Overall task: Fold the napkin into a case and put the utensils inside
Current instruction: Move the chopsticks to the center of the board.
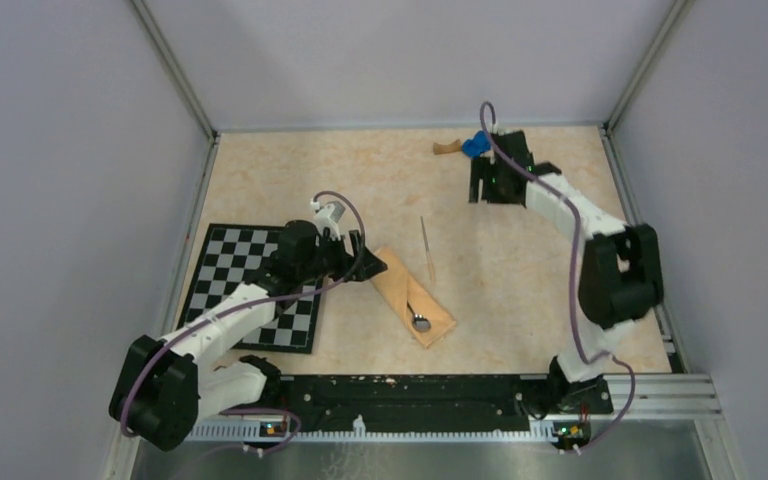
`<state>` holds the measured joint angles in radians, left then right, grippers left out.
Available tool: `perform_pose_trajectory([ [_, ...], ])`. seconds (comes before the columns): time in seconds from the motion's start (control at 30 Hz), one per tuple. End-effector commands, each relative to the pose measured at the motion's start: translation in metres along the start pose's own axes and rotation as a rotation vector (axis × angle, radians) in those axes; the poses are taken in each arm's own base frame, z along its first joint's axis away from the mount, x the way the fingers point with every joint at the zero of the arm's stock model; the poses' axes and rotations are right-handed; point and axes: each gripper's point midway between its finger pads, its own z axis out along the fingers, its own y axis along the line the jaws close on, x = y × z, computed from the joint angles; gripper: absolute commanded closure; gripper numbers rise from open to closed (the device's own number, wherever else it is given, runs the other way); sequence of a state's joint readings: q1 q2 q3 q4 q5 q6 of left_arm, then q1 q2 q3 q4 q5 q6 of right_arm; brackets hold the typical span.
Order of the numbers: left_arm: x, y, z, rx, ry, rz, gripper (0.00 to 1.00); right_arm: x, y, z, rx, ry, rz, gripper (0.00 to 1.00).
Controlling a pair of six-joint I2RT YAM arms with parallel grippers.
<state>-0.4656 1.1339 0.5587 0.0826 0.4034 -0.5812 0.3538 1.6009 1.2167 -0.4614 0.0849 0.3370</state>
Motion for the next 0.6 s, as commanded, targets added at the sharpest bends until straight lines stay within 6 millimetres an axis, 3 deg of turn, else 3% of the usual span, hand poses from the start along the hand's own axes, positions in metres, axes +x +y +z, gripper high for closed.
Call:
perform_pose_trajectory([
  [0.0, -0.010, -0.033, -0.014, 0.116, -0.008, 0.011, 0.20, -0.062, -0.049, 0.057, 0.118, 0.002, -0.164, 0.31],
  [0.13, -0.007, -0.041, -0.024, 0.152, -0.017, 0.000, 0.20, -0.105, -0.072, 0.097, 0.166, 0.012, -0.195, 0.38],
  [0.23, -0.007, -0.047, -0.030, 0.173, -0.020, -0.004, 0.20, -0.112, -0.082, 0.125, 0.153, 0.053, -0.223, 0.43],
  [0.37, -0.008, -0.051, -0.035, 0.179, -0.027, 0.005, 0.20, -0.102, -0.088, 0.155, 0.114, 0.118, -0.238, 0.49],
  [0.57, -0.011, -0.054, -0.036, 0.181, -0.025, 0.018, 0.20, -0.071, -0.084, 0.175, 0.052, 0.182, -0.221, 0.58],
])
